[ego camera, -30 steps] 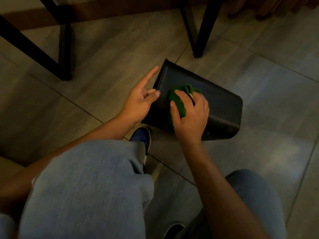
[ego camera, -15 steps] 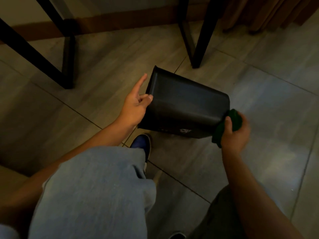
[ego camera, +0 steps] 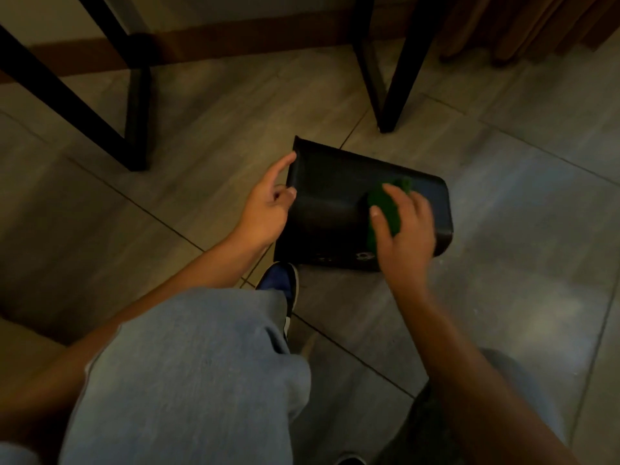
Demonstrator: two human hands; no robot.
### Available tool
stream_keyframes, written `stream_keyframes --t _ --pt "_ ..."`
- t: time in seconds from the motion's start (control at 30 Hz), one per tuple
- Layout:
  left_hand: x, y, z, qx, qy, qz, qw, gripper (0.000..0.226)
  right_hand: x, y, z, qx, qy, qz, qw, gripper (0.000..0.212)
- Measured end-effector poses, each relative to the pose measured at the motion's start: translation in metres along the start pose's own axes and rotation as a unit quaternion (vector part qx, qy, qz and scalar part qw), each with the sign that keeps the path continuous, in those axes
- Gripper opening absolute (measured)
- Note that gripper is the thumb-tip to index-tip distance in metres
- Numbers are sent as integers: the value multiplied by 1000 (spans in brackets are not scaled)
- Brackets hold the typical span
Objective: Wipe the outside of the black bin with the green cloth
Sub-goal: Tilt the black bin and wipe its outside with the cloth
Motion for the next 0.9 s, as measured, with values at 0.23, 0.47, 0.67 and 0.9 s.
stream_keyframes --t 0.23,0.47,0.67,0.9 --pt "1 1 -2 -9 -4 15 1000 51 46 47 -13 -157 31 -23 987 39" --pt "4 -4 -1 -19 -10 -7 1000 52 58 59 3 -147 25 -120 981 38" --pt "7 1 -4 -42 20 5 999 50 1 -29 19 18 -34 -157 987 39" --pt "12 -5 -4 -13 30 33 999 45 -46 -124 14 185 -59 -109 975 41"
Point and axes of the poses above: each hand's wrist, its own z-axis towards the middle knuckle, its own x-axis out of the palm, y = z × x, the point moved 8 cm from there along z, towards the middle knuckle
